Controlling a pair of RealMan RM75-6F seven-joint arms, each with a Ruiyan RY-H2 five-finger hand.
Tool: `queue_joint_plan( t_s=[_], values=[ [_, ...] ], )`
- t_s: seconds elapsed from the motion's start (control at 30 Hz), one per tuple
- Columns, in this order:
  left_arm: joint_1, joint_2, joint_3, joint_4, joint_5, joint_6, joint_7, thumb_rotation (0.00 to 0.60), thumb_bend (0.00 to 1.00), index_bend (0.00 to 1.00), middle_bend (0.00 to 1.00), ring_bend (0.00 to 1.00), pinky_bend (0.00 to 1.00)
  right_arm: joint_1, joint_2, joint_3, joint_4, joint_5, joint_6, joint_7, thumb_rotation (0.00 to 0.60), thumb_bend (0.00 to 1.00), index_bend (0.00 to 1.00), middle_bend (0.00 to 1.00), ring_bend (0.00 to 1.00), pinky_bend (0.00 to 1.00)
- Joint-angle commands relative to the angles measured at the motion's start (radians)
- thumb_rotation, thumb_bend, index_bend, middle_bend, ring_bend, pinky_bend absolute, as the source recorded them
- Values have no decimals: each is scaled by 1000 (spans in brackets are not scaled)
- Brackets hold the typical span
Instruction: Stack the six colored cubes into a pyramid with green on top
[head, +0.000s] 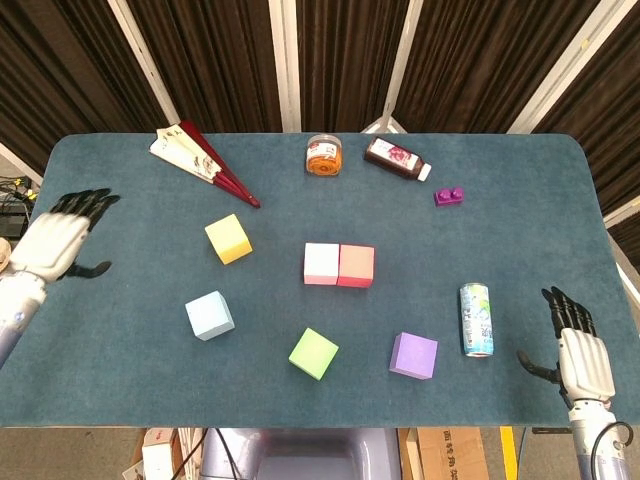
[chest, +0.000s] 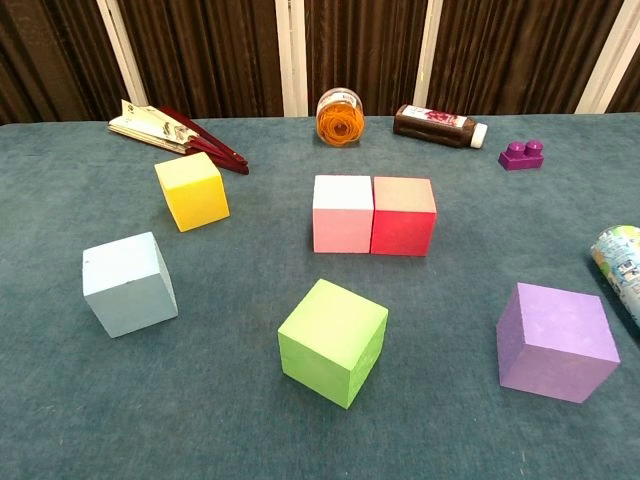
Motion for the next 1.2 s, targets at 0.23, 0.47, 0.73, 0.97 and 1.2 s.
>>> queue_joint_plan(
  t_s=[0.23, 0.47, 0.73, 0.97, 1.2],
  values=[
    [-212, -72, 7, 93, -20, -137, 169, 600, 306, 30, 0, 0, 0, -8, -45, 48, 34, 53, -32, -44, 600, 272, 14, 30, 0, 0],
    [-309, -99, 49, 128, -27, -220, 261, 600, 283, 30, 0, 0, 0, -9, -55, 71, 33, 79, -71, -39, 600, 272, 14, 30, 0, 0],
    [-316, -153, 80, 141, -92, -237, 180, 600, 275, 27, 6, 0, 0, -21, -53, 87, 43, 88, -95, -14, 600, 272, 14, 30, 0, 0],
    [-330, -228, 127, 223, -94, -197, 219, 600, 275, 28, 3, 0, 0, -41, -41, 104, 44, 75, -92, 40, 600, 273, 14, 30, 0, 0],
    [-355, -304, 134, 301, -86, -190, 207, 600, 275, 29, 3, 0, 0, -49, -39, 112, 31, 71, -97, 46, 600, 272, 14, 30, 0, 0]
  ],
)
